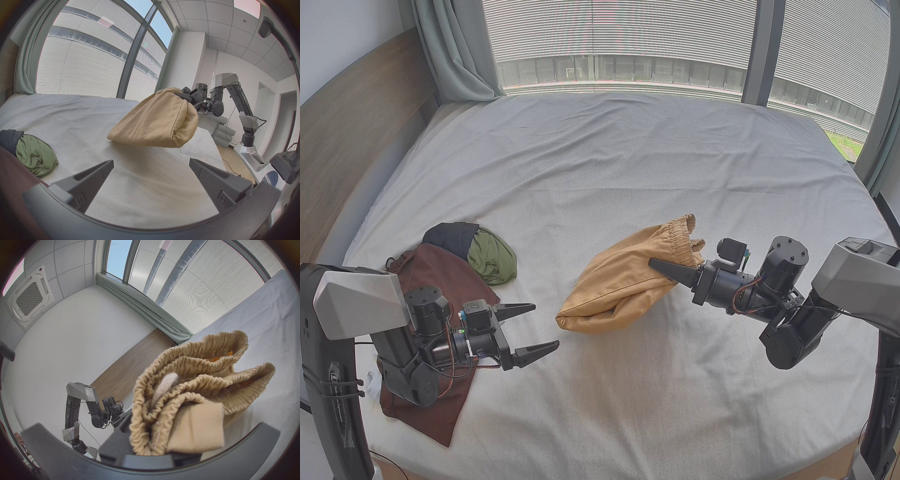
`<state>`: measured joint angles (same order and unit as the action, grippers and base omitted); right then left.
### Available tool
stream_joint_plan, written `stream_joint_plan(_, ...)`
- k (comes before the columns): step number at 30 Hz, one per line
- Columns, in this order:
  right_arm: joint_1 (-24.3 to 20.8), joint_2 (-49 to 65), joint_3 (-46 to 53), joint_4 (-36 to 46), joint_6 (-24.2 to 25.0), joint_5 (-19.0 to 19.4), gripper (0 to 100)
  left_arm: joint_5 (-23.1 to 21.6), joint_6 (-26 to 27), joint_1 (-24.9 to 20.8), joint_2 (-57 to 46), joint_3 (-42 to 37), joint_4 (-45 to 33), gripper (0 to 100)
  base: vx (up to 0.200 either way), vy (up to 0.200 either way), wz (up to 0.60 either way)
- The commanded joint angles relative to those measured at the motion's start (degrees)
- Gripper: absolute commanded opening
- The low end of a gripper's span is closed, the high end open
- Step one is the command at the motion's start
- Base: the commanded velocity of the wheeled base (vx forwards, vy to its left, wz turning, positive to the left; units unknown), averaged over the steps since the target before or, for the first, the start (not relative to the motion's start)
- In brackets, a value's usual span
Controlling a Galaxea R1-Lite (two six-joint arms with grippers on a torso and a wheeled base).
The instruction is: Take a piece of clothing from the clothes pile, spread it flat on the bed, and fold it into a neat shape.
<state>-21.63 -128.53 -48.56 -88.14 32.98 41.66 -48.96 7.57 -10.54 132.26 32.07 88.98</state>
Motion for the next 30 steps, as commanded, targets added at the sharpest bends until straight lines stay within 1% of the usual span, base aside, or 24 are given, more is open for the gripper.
stream_joint_plan(1,0.09,-1.64,-1.45,-0.02,-0.02,0.0,0,0.0,-0.01,0.0,-0.07,0.01,0.14,100,0.0,0.0,0.0)
stream_joint_plan(13,0.53,-4.37,-6.9,0.07,0.42,0.09,0,0.0,-0.01,0.09,-0.16,0.01,0.14,100,0.0,0.0,0.0)
stream_joint_plan(23,0.88,-6.12,-14.46,0.42,3.85,0.18,0,0.0,-0.01,0.09,-0.07,0.09,0.14,100,0.0,0.0,0.0)
stream_joint_plan(30,1.24,-8.5,-18.24,0.6,4.55,0.36,0,0.0,-0.01,0.09,0.02,0.09,0.14,100,0.0,0.0,0.0)
